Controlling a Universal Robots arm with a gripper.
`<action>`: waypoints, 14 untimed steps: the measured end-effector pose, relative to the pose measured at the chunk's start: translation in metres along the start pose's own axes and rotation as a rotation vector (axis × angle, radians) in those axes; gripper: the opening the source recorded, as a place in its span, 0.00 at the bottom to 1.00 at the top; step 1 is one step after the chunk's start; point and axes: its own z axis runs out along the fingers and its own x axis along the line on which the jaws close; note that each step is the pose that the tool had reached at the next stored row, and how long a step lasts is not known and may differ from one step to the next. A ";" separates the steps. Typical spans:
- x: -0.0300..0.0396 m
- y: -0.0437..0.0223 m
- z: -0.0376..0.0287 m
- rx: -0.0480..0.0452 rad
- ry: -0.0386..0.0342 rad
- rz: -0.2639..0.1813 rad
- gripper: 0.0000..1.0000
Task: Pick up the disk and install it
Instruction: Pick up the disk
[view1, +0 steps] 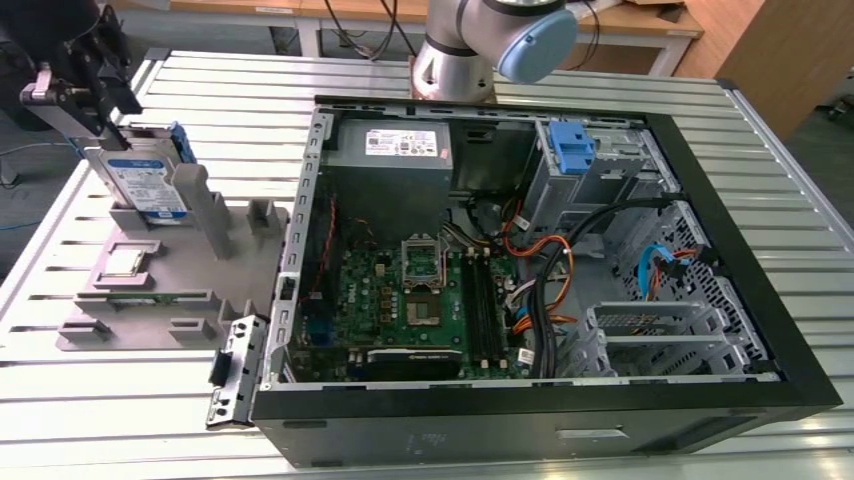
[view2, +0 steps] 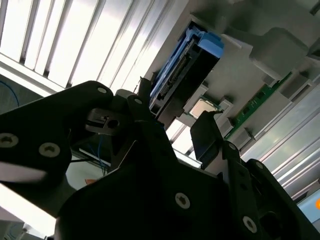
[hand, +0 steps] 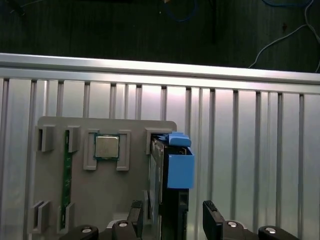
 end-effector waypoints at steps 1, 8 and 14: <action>-0.0001 0.0005 0.0001 0.0011 0.0003 -0.002 0.59; 0.0001 0.0035 0.0063 0.0024 0.0049 -0.012 0.59; 0.0006 0.0042 0.0142 0.0011 0.0125 -0.023 0.59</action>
